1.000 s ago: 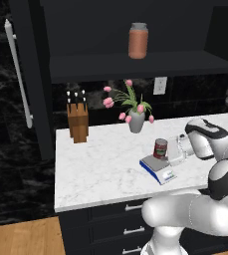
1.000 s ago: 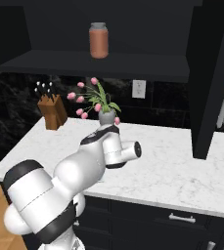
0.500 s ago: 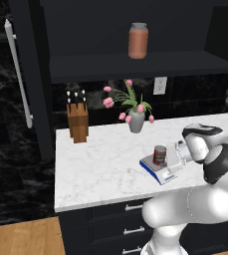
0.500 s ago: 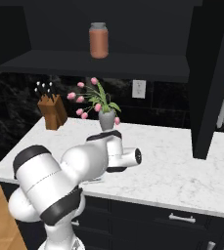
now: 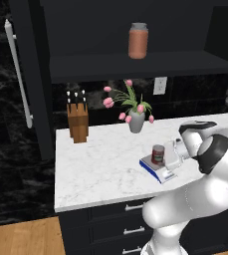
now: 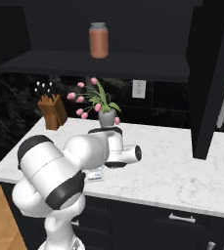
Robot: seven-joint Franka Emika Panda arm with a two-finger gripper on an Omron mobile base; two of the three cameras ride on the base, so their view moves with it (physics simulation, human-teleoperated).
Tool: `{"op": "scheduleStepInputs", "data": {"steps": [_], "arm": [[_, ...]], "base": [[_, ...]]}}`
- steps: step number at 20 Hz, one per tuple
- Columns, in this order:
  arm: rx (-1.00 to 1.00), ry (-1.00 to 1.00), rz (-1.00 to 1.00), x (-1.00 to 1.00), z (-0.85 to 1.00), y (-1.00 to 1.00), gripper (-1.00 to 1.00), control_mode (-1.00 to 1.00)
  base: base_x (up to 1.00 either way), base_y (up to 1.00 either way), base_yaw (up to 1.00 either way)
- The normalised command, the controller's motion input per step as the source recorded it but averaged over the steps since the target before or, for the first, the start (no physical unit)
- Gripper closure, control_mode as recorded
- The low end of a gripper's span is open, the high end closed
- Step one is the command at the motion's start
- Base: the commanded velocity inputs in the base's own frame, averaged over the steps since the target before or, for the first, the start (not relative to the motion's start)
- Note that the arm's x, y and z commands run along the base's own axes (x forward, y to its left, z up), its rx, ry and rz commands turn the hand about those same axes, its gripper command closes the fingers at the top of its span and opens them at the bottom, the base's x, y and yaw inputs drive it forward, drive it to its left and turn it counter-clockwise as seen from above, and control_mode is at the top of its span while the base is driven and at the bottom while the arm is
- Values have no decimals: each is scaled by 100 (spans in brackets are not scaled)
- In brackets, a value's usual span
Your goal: Pick the canned food and place it on the digital scale for weighing, and close the cabinet.
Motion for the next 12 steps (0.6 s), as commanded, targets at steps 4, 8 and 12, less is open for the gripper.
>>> {"op": "scheduleStepInputs", "data": {"steps": [4,8,12], "arm": [[-6,-1,0,0,0,31,100,-100],[-5,0,0,-1,-7,22,100,-100],[0,0,0,-1,-19,-2,-100,-100]], "base": [[0,0,0],[0,0,0],[0,0,0]]}}
